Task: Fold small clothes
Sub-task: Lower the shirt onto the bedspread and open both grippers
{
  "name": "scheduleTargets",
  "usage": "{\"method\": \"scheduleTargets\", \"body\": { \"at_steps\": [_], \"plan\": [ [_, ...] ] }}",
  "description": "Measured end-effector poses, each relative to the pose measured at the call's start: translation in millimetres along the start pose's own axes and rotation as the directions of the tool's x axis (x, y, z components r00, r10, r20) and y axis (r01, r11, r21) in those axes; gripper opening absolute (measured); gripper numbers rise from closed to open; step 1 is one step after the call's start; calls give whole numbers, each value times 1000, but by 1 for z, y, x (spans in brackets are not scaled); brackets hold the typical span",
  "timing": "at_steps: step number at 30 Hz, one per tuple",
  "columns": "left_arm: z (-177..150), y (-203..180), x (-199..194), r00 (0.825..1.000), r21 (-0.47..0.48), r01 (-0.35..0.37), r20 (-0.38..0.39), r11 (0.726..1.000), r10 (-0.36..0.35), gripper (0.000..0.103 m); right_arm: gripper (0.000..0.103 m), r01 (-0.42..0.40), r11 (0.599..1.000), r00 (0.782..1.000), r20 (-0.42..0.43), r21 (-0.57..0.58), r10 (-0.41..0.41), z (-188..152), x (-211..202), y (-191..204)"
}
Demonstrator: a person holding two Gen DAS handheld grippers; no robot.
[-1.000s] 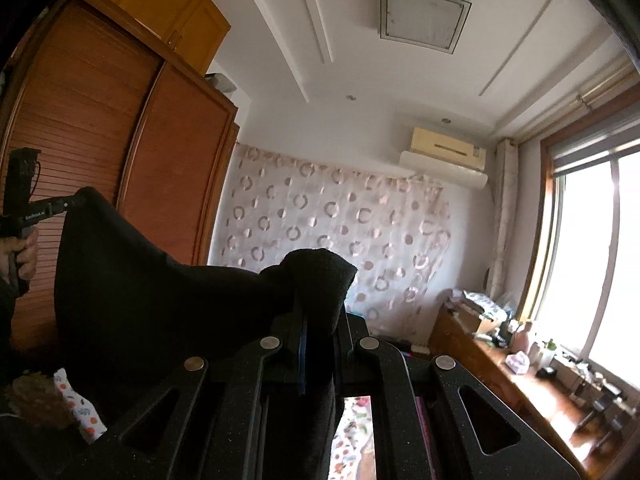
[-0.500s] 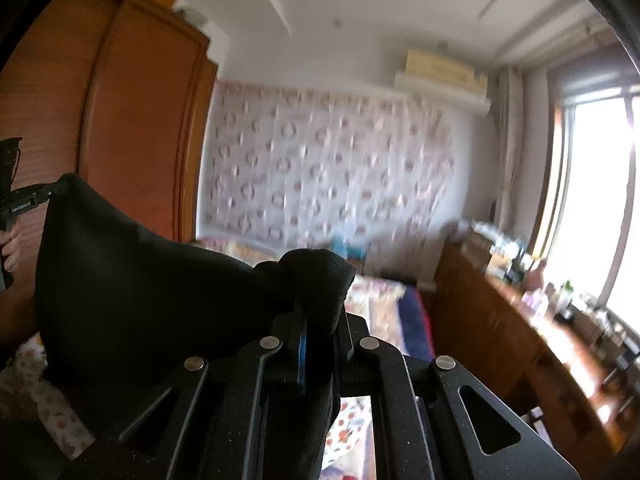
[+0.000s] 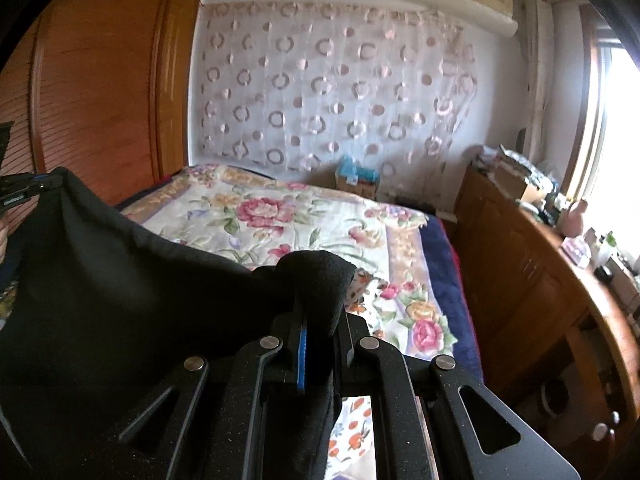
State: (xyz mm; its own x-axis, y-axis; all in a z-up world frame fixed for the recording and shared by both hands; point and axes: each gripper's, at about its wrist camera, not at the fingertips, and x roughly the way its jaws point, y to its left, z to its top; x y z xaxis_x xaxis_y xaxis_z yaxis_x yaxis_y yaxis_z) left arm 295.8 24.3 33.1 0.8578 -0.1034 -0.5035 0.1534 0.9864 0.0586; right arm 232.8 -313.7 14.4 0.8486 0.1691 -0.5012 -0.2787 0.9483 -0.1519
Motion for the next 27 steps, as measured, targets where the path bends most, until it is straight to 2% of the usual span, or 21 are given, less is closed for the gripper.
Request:
{"method": "scheduleTargets", "body": {
  "at_steps": [7, 10, 11, 13, 14, 15, 16, 17, 19, 20, 22, 24, 27],
  "plan": [
    [-11, 10, 31, 998, -10, -26, -60, 1000, 26, 7, 9, -37, 999, 995, -96, 3, 37, 18, 54, -15],
    [-18, 11, 38, 995, -20, -28, -98, 999, 26, 7, 9, -19, 1000, 989, -148, -22, 16, 18, 71, -19],
    [-20, 11, 39, 994, -31, -23, -111, 999, 19, 7, 10, -11, 1000, 985, -171, -19, 8, 18, 74, -21],
    [-26, 11, 35, 991, -52, 5, -135, 999, -12, 8, 24, 0, 1000, 979, -205, 3, 0, 21, 81, -29],
    [-27, 11, 35, 989, -58, 20, -143, 998, -28, 11, 29, 5, 1000, 978, -208, 16, -1, 23, 79, -33],
    [-32, 9, 32, 987, -64, 38, -155, 997, -47, 14, 41, 7, 1000, 978, -207, 30, -1, 26, 73, -36],
    [-37, 6, 28, 985, -66, 54, -162, 996, -64, 27, 49, 7, 999, 979, -202, 43, 2, 26, 63, -37],
    [-40, 4, 23, 984, -65, 63, -164, 996, -73, 41, 50, 7, 998, 981, -195, 57, 5, 22, 51, -39],
    [-50, -2, 14, 980, -65, 93, -168, 994, -103, 49, 50, -3, 996, 982, -187, 87, 19, 17, 25, -42],
    [-53, -5, 12, 977, -63, 104, -178, 993, -114, 57, 50, -5, 995, 982, -185, 100, 23, 14, 12, -43],
    [-61, -11, 6, 972, -60, 125, -195, 990, -134, 66, 50, -12, 993, 981, -191, 119, 35, 6, -11, -44],
    [-71, -17, 0, 969, -47, 130, -204, 990, -137, 70, 50, -23, 990, 979, -198, 138, 50, -7, -37, -43],
    [-85, -27, -8, 963, -36, 140, -227, 989, -145, 70, 50, -20, 983, 972, -227, 181, 61, -33, -67, -41]
  ]
}}
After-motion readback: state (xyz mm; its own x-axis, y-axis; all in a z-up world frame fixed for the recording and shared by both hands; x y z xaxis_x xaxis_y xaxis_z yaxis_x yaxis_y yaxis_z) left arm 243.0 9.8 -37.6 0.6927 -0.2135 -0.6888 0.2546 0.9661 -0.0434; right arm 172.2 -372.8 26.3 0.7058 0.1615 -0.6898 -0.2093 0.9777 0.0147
